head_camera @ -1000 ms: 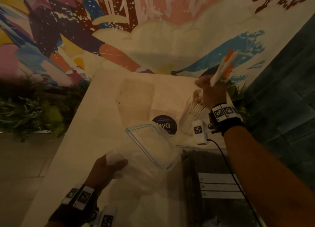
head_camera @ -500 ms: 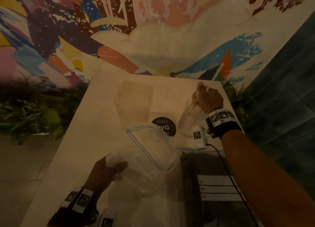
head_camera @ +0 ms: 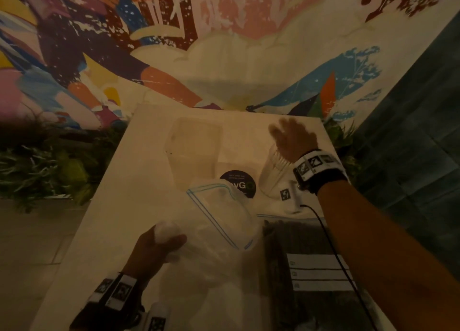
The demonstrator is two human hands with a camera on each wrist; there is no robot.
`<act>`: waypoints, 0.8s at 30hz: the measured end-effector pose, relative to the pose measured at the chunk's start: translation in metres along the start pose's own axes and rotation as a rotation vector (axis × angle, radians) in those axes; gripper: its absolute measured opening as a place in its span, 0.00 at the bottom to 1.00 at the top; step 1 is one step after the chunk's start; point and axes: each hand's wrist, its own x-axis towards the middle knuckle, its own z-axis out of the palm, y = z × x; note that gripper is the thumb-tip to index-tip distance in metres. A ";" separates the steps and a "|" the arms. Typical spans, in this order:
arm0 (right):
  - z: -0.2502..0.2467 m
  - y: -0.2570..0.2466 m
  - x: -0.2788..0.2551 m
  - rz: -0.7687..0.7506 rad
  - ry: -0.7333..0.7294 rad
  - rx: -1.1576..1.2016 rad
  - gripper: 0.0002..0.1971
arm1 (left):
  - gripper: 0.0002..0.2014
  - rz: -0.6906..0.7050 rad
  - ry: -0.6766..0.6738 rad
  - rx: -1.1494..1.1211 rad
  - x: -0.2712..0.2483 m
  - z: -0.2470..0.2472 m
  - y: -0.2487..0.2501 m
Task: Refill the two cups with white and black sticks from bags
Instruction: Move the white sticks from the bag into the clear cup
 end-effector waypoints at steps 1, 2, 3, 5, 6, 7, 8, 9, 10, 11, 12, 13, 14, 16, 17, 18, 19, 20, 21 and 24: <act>0.010 0.002 -0.001 -0.008 -0.081 -0.125 0.31 | 0.23 0.002 -0.022 -0.003 0.000 0.000 0.001; 0.015 0.002 -0.001 -0.011 -0.108 -0.182 0.31 | 0.30 0.004 -0.043 -0.002 -0.001 0.000 0.001; 0.014 0.001 -0.002 0.002 -0.099 -0.176 0.32 | 0.34 0.011 -0.065 -0.001 -0.002 -0.001 0.001; 0.008 -0.004 -0.006 0.030 0.021 -0.082 0.34 | 0.37 0.034 -0.116 0.024 -0.001 -0.005 0.001; 0.002 -0.009 -0.013 -0.010 0.157 0.020 0.34 | 0.37 0.055 -0.142 0.044 -0.001 -0.008 0.003; -0.003 -0.015 -0.023 -0.076 0.318 0.150 0.31 | 0.37 0.078 -0.163 0.050 -0.001 -0.009 0.004; -0.010 -0.023 -0.038 -0.140 0.473 0.289 0.26 | 0.37 0.095 -0.183 0.040 -0.002 -0.011 0.004; -0.017 -0.031 -0.057 -0.173 0.566 0.393 0.18 | 0.37 0.107 -0.200 0.029 -0.002 -0.011 0.005; -0.020 -0.036 -0.077 -0.172 0.560 0.436 0.11 | 0.36 0.120 -0.208 0.026 -0.001 -0.012 0.006; -0.019 -0.039 -0.096 -0.133 0.490 0.460 0.09 | 0.36 0.134 -0.206 0.026 -0.001 -0.011 0.007; -0.015 -0.041 -0.113 -0.065 0.405 0.504 0.12 | 0.35 0.154 -0.200 0.019 -0.001 -0.011 0.008; -0.006 -0.040 -0.129 -0.005 0.345 0.569 0.15 | 0.34 0.176 -0.187 0.014 0.000 -0.011 0.008; 0.002 -0.039 -0.143 0.021 0.302 0.667 0.16 | 0.33 0.194 -0.167 0.017 0.002 -0.010 0.007; 0.021 -0.037 -0.164 0.012 0.132 0.833 0.17 | 0.31 0.218 -0.131 0.025 0.004 -0.009 0.006; 0.030 -0.038 -0.172 -0.034 -0.014 0.830 0.17 | 0.31 0.231 -0.125 0.020 0.005 -0.008 0.005; 0.037 -0.041 -0.179 -0.076 -0.170 0.814 0.16 | 0.31 0.239 -0.129 0.019 0.006 -0.007 0.004; 0.045 -0.043 -0.183 -0.105 -0.295 0.811 0.13 | 0.30 0.244 -0.134 0.023 0.006 -0.005 0.003; 0.052 -0.044 -0.184 -0.124 -0.371 0.832 0.08 | 0.30 0.247 -0.145 0.022 0.006 -0.003 0.004; 0.058 -0.045 -0.184 -0.139 -0.384 0.821 0.07 | 0.30 0.251 -0.160 0.013 0.006 -0.002 0.005; 0.062 -0.056 -0.174 -0.159 -0.312 0.788 0.12 | 0.34 0.246 -0.227 0.013 0.005 -0.002 0.007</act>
